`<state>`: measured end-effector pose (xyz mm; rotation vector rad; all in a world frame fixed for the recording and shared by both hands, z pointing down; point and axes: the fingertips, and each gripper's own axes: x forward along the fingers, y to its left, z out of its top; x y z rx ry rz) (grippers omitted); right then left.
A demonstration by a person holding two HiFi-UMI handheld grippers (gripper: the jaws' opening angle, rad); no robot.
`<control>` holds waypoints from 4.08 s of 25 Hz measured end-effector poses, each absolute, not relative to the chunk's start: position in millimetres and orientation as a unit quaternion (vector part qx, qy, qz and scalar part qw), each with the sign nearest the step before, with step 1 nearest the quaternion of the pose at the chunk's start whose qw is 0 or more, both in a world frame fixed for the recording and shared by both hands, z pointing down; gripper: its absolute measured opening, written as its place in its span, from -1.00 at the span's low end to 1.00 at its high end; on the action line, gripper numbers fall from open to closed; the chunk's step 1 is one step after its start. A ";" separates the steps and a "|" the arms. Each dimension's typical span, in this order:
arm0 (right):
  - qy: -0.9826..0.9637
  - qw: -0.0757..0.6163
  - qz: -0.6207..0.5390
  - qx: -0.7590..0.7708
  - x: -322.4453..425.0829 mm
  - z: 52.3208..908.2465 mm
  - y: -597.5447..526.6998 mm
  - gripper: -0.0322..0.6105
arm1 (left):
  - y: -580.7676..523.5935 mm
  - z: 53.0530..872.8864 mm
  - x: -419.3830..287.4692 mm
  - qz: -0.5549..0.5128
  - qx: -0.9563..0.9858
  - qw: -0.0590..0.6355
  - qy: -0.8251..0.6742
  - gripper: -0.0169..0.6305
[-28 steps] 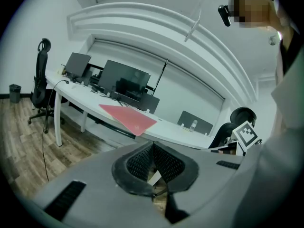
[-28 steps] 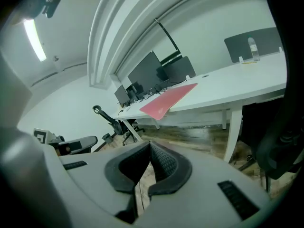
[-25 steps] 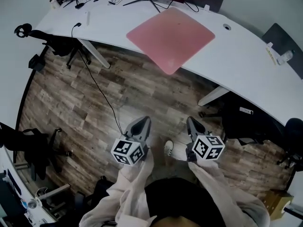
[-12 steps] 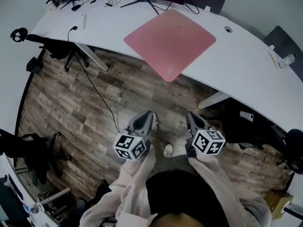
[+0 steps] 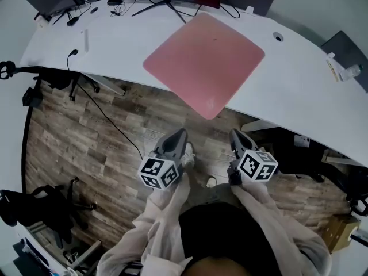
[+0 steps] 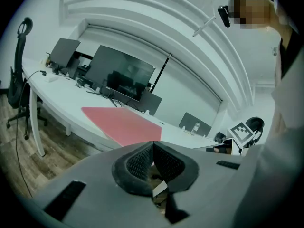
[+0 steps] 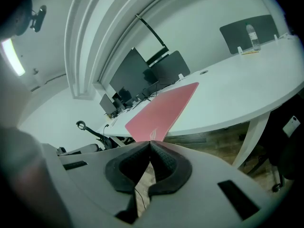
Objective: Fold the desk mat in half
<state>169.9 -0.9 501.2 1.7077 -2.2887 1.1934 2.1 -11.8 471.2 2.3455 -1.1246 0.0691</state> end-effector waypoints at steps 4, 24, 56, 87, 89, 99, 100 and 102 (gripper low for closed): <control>-0.716 0.019 0.406 0.568 159.6 511.0 -27.6 -0.86 | -50.7 478.2 -3.6 0.035 0.879 0.275 -0.387 -0.87; -0.631 -0.057 0.565 0.528 136.6 595.3 -99.5 0.06 | -111.4 543.1 6.7 0.075 0.871 0.331 -0.355 -0.87; -0.609 -0.048 0.452 0.650 102.3 503.6 -155.0 -0.80 | -198.0 502.8 -55.8 0.047 0.906 0.318 -0.275 -0.87; -0.760 0.119 0.406 0.494 -35.1 498.5 -287.7 -0.77 | -244.7 489.5 -145.6 0.015 0.897 0.300 -0.324 -0.87; -0.768 0.129 0.411 0.474 -47.1 500.2 -287.9 -0.76 | -246.8 488.7 -150.3 0.012 0.895 0.299 -0.331 -0.87; -0.793 0.187 0.415 0.406 -87.1 517.6 -268.7 -0.76 | -252.0 490.8 -170.8 0.008 0.882 0.300 -0.363 -0.87; -0.794 0.190 0.414 0.402 -88.6 518.0 -267.3 -0.76 | -252.0 491.7 -172.4 0.008 0.881 0.300 -0.366 -0.87; -0.798 0.197 0.412 0.394 -92.4 518.6 -264.0 -0.76 | -251.7 493.1 -175.2 0.007 0.878 0.301 -0.372 -0.87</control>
